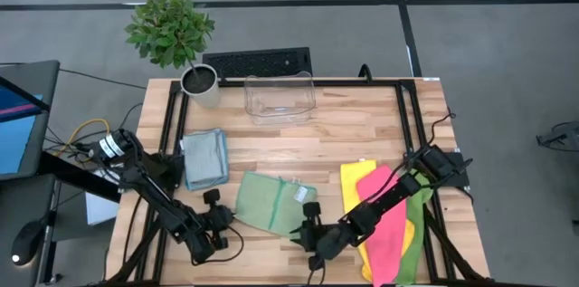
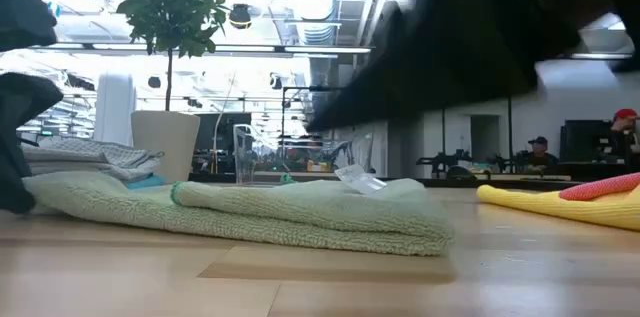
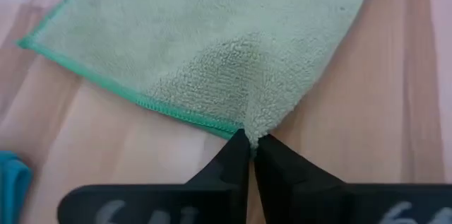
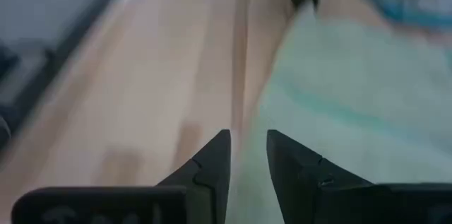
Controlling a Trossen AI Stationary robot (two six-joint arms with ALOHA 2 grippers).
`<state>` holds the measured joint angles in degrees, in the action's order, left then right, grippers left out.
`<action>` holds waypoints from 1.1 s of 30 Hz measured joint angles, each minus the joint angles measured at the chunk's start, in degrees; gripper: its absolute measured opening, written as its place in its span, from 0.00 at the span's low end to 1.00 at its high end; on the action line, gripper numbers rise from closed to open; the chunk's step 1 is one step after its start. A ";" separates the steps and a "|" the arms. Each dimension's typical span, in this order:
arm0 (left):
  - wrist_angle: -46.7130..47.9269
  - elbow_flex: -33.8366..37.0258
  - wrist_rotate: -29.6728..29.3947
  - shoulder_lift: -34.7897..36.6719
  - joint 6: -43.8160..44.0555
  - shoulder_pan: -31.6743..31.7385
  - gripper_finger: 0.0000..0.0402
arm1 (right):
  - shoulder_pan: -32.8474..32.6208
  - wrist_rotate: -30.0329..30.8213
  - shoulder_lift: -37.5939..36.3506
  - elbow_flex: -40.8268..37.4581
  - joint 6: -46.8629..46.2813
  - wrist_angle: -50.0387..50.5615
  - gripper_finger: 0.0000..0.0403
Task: Fold microfiber towels
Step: Fold the light green microfiber cloth
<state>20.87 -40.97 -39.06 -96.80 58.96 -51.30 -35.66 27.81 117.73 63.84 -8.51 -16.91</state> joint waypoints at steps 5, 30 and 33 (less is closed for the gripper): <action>0.42 -2.06 0.62 0.01 -2.13 1.71 0.03 | 1.61 -0.03 2.59 0.02 3.92 -10.07 0.29; 10.94 -15.94 2.59 0.15 -15.85 6.71 0.01 | 5.33 -3.67 10.82 0.45 -0.29 -17.55 0.29; 11.07 -17.22 3.80 0.18 -19.53 7.86 0.01 | 4.36 -2.39 9.76 0.34 3.20 -21.24 0.29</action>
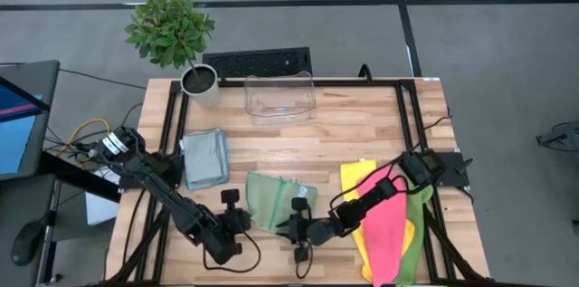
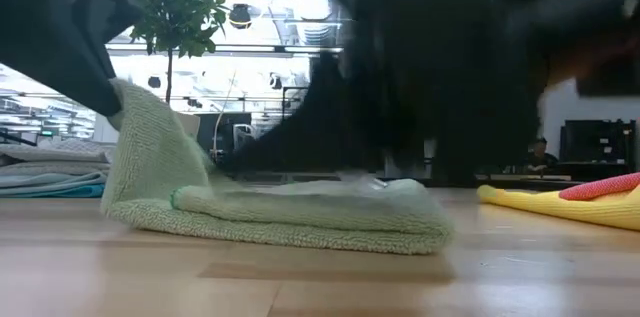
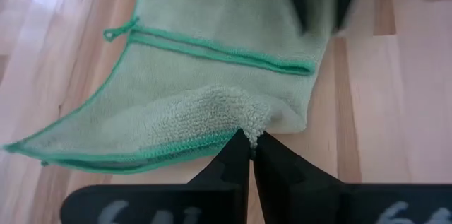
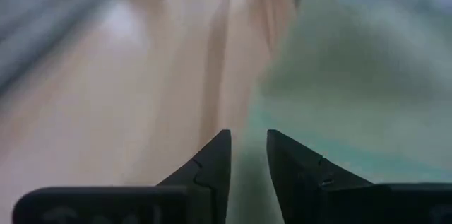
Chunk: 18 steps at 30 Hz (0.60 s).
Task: Fold microfiber towels
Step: Fold the light green microfiber cloth
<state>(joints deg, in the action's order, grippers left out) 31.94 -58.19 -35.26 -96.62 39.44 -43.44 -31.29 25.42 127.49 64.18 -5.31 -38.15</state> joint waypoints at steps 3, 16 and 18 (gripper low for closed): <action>0.49 0.00 0.56 0.00 -0.41 0.65 0.01 | -0.82 2.07 -0.62 0.28 2.19 -2.84 0.29; 0.50 0.00 0.47 0.00 -1.48 1.55 0.01 | 2.54 -1.28 1.59 1.06 -0.43 -4.38 0.29; 0.48 0.00 0.46 0.00 -1.48 1.55 0.01 | 2.33 -1.96 2.69 1.42 -1.06 -4.24 0.29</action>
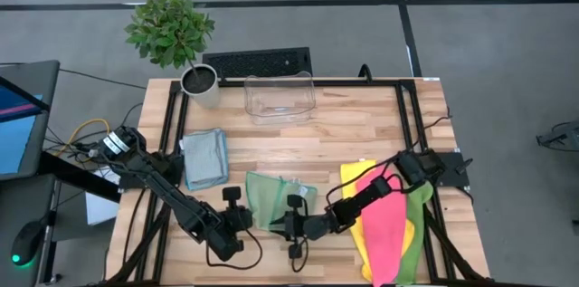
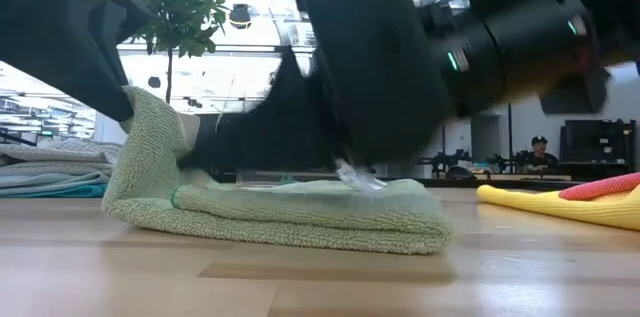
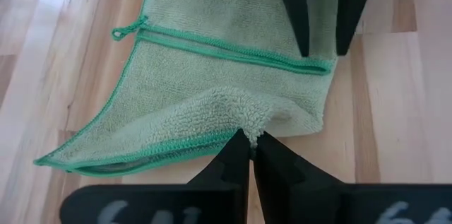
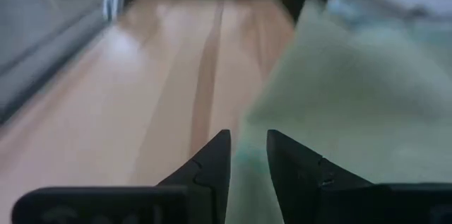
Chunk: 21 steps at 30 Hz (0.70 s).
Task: Fold microfiber towels
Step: Fold the light green microfiber cloth
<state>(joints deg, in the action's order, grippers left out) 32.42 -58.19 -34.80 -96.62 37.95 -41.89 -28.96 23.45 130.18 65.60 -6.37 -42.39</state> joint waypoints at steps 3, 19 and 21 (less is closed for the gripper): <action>0.00 0.00 -0.36 0.00 0.02 0.01 0.01 | -0.27 0.08 2.18 0.91 0.31 0.52 0.29; 2.86 -6.52 0.07 0.00 -7.33 1.47 0.01 | -3.10 5.41 -7.04 1.36 6.72 6.41 0.29; 2.47 -8.25 0.04 0.00 -9.44 1.91 0.01 | -4.72 9.34 -10.72 1.40 6.70 12.30 0.29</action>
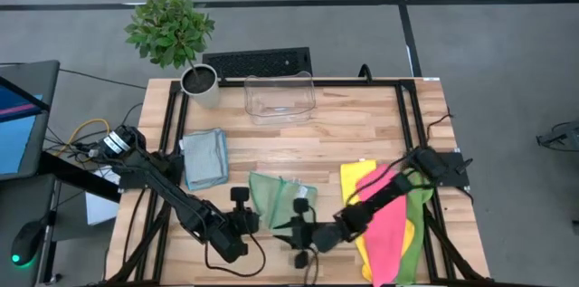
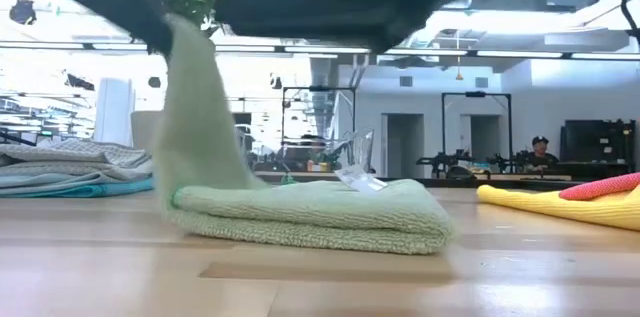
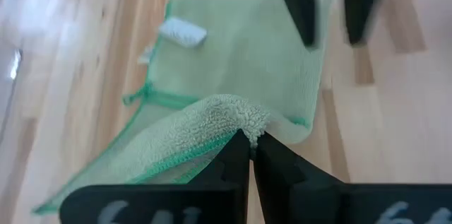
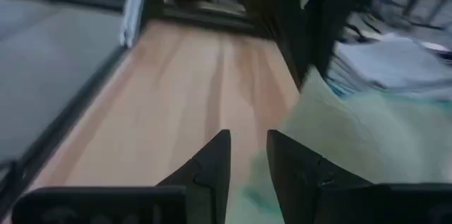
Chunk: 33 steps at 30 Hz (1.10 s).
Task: Fold microfiber towels
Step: Fold the light green microfiber cloth
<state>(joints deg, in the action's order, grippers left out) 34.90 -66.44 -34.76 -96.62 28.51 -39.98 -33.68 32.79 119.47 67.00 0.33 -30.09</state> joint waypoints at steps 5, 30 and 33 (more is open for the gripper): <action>-2.13 -2.08 1.30 0.00 -4.14 1.58 0.01 | -3.42 5.23 -4.55 -0.46 -11.01 16.07 0.29; -20.89 -2.18 13.11 -6.67 -14.51 8.36 0.01 | -5.85 4.64 3.62 -1.51 -24.32 16.31 0.29; -22.33 -2.18 15.30 -6.67 -15.33 8.83 0.01 | -5.58 4.59 3.62 -1.51 -24.32 16.34 0.29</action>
<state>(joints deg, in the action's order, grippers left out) 12.57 -68.62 -19.46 -103.28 13.19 -31.16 -39.25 37.38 123.09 65.49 -23.99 -13.75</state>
